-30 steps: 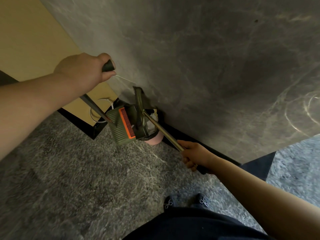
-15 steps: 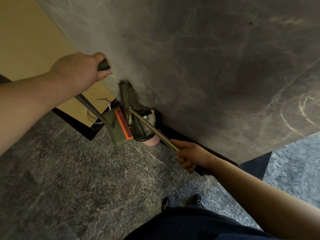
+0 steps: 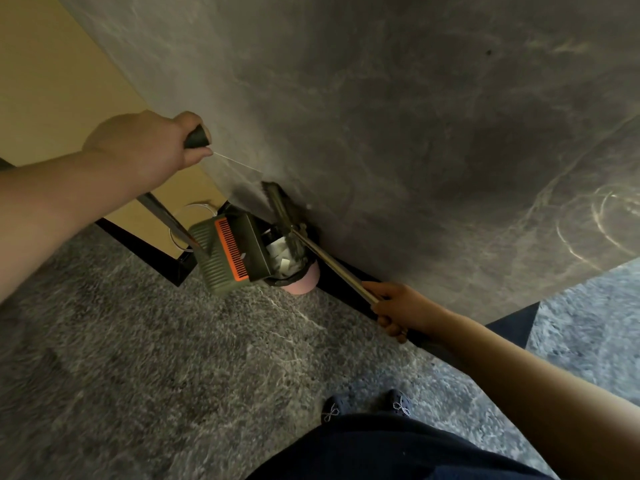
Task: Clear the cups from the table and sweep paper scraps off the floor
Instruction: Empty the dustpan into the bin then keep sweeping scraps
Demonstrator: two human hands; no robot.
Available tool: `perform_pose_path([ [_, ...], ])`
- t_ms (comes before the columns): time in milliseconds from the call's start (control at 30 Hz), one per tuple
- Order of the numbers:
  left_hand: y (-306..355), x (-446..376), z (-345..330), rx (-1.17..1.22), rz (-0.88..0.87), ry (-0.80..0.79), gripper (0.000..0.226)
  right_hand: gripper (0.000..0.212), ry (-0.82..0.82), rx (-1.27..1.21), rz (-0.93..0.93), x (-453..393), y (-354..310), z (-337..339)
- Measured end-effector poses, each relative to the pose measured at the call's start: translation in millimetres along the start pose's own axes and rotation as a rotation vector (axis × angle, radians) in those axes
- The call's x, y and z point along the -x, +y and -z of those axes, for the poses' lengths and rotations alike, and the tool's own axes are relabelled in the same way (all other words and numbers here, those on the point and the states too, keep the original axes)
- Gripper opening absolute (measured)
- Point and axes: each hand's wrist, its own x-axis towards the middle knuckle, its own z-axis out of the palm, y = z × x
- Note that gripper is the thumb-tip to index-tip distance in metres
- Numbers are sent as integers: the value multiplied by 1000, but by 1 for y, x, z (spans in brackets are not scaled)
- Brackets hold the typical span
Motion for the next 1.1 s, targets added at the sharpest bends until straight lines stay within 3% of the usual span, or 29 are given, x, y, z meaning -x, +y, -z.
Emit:
perform_pose_path([
  [200, 15, -4, 9, -15, -140, 26, 41, 63, 8, 51, 44, 11, -6, -9],
  [400, 58, -23, 12, -185, -350, -38, 45, 62, 95, 195, 117, 23, -16, 2],
  [733, 83, -38, 18, -363, -427, -80, 46, 58, 114, 197, 118, 35, -8, 15],
  [1100, 130, -56, 15, -374, -450, -47, 38, 60, 120, 190, 93, 29, -3, 20],
])
